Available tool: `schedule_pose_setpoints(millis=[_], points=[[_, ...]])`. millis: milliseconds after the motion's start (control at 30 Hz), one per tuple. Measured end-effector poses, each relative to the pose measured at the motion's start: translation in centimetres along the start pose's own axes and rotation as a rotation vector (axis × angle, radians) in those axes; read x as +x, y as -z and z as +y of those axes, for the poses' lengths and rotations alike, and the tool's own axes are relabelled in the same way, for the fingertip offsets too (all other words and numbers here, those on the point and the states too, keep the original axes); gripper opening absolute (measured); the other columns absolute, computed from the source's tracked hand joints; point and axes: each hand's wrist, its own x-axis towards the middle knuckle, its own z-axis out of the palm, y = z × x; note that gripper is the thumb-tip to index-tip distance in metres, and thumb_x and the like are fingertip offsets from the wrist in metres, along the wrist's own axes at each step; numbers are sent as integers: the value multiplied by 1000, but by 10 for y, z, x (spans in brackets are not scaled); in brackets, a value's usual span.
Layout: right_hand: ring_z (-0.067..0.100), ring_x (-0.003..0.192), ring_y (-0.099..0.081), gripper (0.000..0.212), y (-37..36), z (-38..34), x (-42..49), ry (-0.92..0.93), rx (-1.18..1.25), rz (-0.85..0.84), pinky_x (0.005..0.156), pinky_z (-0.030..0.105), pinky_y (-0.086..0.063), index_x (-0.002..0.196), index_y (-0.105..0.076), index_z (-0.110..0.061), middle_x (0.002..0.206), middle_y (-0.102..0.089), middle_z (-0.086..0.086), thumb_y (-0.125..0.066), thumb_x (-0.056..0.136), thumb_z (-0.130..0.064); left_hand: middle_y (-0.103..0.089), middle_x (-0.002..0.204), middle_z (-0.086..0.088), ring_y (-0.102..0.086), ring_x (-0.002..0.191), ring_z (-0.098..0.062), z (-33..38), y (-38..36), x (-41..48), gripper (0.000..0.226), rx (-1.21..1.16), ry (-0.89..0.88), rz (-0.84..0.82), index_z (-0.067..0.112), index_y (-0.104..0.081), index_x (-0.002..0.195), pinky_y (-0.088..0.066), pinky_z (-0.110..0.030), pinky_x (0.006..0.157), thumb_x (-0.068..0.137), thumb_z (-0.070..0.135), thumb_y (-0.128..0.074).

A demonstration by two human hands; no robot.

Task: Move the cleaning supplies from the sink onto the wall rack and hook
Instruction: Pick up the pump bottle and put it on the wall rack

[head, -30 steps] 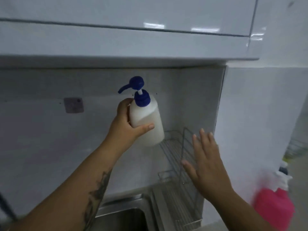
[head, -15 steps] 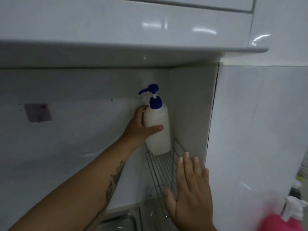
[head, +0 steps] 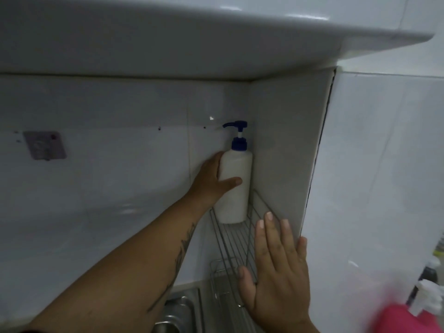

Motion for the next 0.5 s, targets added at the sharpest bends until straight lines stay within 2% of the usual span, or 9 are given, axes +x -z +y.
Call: schedule_pose_setpoints(millis=[100, 167, 267, 333, 433, 500], points=[[28, 145, -20, 73, 9, -1, 0, -36, 20, -154, 120, 44, -4, 146, -33, -10, 154, -33, 10, -45, 82, -45, -19, 158, 7, -28, 142, -14, 3, 10, -15, 109, -45, 201, -79, 30, 3, 153, -28, -39, 117, 77, 48, -73], [26, 147, -16, 70, 18, -3, 3, -62, -14, -278, 120, 43, 2, 147, -31, -11, 155, -31, 9, -37, 87, -46, -7, 163, 3, -20, 147, -19, 11, 23, -32, 114, 15, 268, -118, 34, 15, 150, -22, -39, 119, 76, 54, -70], [27, 147, -19, 62, 34, -15, 10, -70, -72, -399, 118, 52, -4, 146, -35, -13, 154, -36, 9, -27, 92, -44, -3, 163, 4, -14, 148, -15, 21, 52, -72, 108, 225, 325, -263, 31, 15, 152, -13, -23, 113, 81, 58, -62], [29, 145, -22, 58, 48, -33, 8, -41, -43, -371, 117, 55, -12, 143, -39, -13, 151, -40, 9, -33, 92, -39, -5, 163, 5, -13, 148, -15, 16, 72, -105, 103, 232, 385, -336, 31, 10, 153, -13, -23, 112, 83, 57, -60], [27, 145, -24, 54, 61, -69, -16, 26, 133, -300, 118, 51, -13, 141, -42, -12, 149, -44, 7, -42, 91, -32, -18, 161, 4, -26, 144, -18, -17, 92, -164, 95, 117, 520, -316, 36, -1, 153, -22, -26, 111, 82, 56, -62], [25, 145, -26, 53, 51, -88, -52, 59, 245, -379, 117, 50, -23, 140, -44, -12, 148, -45, 7, -43, 91, -31, -27, 158, 1, -35, 140, -20, -53, 95, -208, 92, 122, 610, -301, 36, -8, 153, -27, -29, 111, 82, 54, -63]])
